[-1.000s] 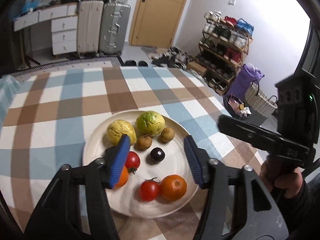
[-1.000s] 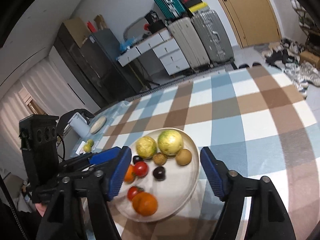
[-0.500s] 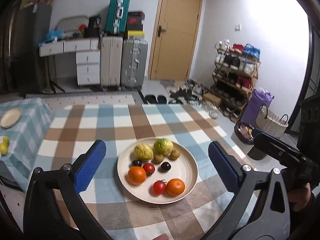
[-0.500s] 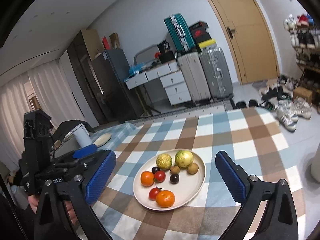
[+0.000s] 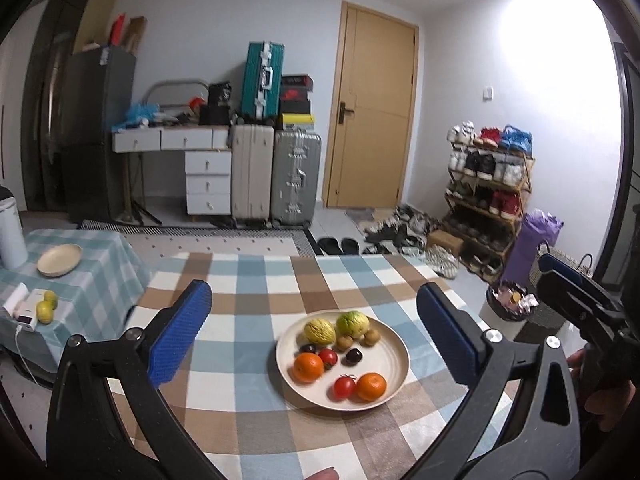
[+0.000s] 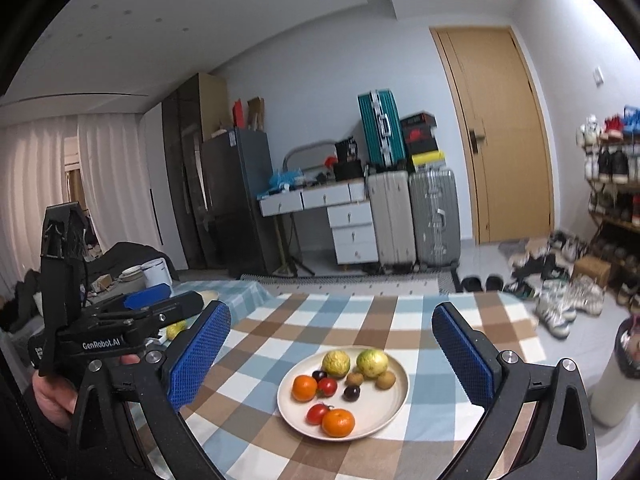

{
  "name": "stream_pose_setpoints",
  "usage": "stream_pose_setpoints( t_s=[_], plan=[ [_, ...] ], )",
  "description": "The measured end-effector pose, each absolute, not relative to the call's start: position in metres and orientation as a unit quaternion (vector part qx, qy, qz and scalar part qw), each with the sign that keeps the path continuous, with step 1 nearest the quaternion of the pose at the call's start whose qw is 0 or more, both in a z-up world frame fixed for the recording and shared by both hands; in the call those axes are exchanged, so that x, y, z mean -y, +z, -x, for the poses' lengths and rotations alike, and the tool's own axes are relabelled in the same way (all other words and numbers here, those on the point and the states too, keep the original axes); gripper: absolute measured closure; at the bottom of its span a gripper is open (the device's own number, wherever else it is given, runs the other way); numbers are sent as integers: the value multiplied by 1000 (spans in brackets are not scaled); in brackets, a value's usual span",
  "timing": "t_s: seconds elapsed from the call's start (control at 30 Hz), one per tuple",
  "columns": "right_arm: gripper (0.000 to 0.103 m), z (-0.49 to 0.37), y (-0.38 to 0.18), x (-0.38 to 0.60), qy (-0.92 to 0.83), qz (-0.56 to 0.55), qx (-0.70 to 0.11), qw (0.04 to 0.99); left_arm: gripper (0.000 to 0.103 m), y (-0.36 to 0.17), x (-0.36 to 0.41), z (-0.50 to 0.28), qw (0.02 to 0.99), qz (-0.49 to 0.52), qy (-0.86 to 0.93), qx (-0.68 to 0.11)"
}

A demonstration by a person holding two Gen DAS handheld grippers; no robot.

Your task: Organize fruits

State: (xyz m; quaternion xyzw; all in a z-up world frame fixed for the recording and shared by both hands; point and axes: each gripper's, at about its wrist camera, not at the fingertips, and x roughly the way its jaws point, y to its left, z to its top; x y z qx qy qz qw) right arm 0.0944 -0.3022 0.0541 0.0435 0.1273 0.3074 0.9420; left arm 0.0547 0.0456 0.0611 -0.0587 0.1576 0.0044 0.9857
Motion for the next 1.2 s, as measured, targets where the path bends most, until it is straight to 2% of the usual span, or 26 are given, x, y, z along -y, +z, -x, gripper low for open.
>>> stream_pose_setpoints(
  t_s=[0.23, 0.43, 0.77, 1.2],
  plan=[
    [0, -71, 48, 299, 290, -16, -80, 953, 1, 48, -58, -25, 991, 55, 32, -117],
    [0, -58, 22, 300, 266, 12, -58, 962, 1, 13, -66, -15, 990, 53, 46, -122],
    [0, -65, -26, 315, 230, 11, -83, 970, 1, -34, -79, -22, 989, 43, 62, -125],
    [0, -80, -59, 319, 210, 34, -98, 972, 1, -81, -91, -35, 986, 27, 84, -143]
  ],
)
